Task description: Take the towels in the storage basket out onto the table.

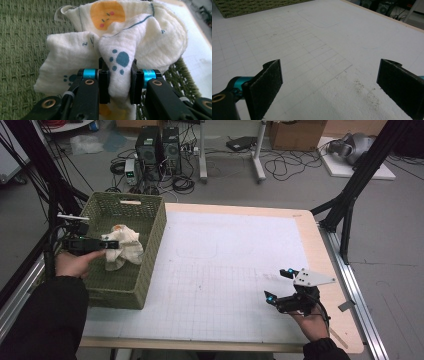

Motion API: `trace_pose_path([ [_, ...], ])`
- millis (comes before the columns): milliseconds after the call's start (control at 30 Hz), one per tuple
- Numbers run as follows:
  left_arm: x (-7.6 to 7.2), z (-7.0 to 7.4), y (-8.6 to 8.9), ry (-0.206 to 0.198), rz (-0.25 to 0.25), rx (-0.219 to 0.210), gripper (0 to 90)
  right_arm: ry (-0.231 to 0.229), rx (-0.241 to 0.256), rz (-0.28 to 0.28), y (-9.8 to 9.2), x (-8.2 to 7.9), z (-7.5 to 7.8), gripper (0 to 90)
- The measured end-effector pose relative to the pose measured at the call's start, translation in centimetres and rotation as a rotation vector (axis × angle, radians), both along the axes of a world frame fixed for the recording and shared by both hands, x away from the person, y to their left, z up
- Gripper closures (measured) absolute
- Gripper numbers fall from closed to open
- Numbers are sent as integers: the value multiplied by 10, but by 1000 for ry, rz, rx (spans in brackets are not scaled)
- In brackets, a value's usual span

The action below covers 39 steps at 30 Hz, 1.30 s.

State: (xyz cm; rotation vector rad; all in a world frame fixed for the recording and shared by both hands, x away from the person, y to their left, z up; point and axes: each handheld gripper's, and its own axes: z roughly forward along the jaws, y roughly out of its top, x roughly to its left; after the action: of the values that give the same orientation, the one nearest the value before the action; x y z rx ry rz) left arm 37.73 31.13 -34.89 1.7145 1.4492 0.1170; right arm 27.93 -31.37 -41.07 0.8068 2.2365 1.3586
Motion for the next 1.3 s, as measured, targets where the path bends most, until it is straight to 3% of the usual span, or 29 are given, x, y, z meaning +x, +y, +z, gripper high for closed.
trace_pose_path([
  [633,-6,4,13,-31,16,-145,752,4,4,-4,0,0,0,55],
  [1133,-7,11,13,-85,15,-344,752,3,3,-3,-1,0,0,54],
  [1300,-5,13,9,-89,-2,-363,752,2,4,-3,0,1,0,54],
])
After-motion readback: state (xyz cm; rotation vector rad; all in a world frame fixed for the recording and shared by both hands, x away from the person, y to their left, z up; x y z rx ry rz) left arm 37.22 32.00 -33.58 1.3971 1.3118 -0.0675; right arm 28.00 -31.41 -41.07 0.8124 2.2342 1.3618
